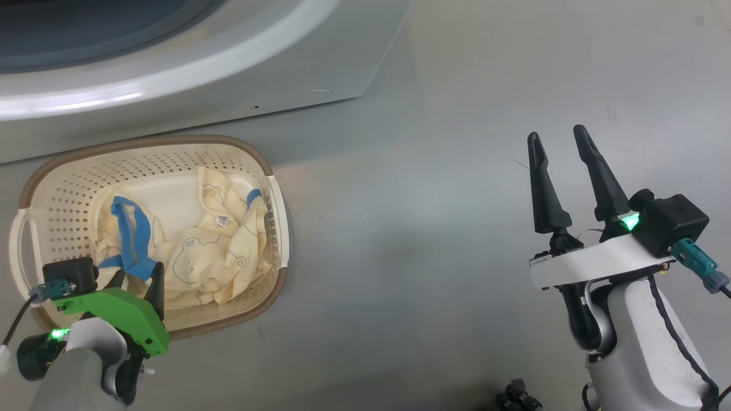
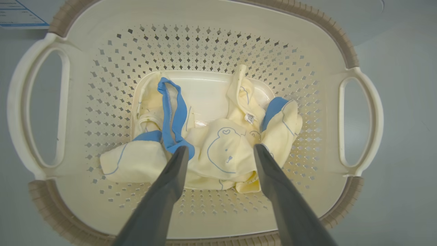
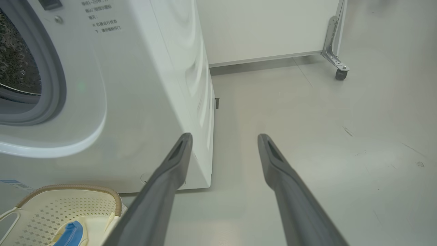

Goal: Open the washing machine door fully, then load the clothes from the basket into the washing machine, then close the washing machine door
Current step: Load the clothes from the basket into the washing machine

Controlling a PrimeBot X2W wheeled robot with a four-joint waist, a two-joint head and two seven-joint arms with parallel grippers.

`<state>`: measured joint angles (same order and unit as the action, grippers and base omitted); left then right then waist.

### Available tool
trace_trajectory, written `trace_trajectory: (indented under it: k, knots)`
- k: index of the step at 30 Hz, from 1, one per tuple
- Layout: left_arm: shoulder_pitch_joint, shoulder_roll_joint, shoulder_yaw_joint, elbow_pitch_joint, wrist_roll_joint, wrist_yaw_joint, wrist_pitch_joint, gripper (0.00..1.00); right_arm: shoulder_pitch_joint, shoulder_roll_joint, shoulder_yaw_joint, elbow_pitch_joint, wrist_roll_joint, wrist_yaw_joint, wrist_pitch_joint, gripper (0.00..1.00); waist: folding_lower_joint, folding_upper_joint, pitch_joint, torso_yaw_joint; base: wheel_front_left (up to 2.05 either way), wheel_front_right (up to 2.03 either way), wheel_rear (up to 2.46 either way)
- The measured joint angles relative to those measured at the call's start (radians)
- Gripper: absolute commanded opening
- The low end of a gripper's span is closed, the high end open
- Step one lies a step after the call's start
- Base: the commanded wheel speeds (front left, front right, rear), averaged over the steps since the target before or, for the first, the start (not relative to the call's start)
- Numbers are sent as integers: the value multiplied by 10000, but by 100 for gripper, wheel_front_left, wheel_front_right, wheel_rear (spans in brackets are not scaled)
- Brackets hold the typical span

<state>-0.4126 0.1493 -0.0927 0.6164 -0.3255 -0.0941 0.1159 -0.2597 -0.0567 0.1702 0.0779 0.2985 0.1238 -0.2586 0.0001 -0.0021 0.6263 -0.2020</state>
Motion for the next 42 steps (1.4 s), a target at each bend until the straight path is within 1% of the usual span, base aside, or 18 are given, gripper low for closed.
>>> trace_trajectory:
  k: [8,12,17,27,35,42]
  knots:
    - [-629,111,88,803,-127,-15,523,100,-256,29,15,13,0,0,0,100,0,0,586,-185,0,0,0]
    - [-1029,100,176,1154,-449,-88,792,100,-383,35,10,12,0,0,0,100,0,0,862,-259,0,0,0]
    - [-1406,105,180,1457,-589,-96,1080,100,-490,58,-31,6,0,0,0,100,0,0,1200,-344,0,0,0]
    - [-2501,67,67,1708,-702,-180,1218,100,-725,73,-203,-73,-73,0,0,100,0,0,1969,-391,0,0,0]
    - [-2871,40,-77,2065,-709,-190,1212,100,-1011,75,-263,-127,-100,0,0,100,0,0,2524,-337,0,0,0]
    - [-3217,-142,-163,2339,-771,-211,1150,100,-1176,75,-251,-136,-104,0,0,100,0,0,2879,-248,0,0,0]
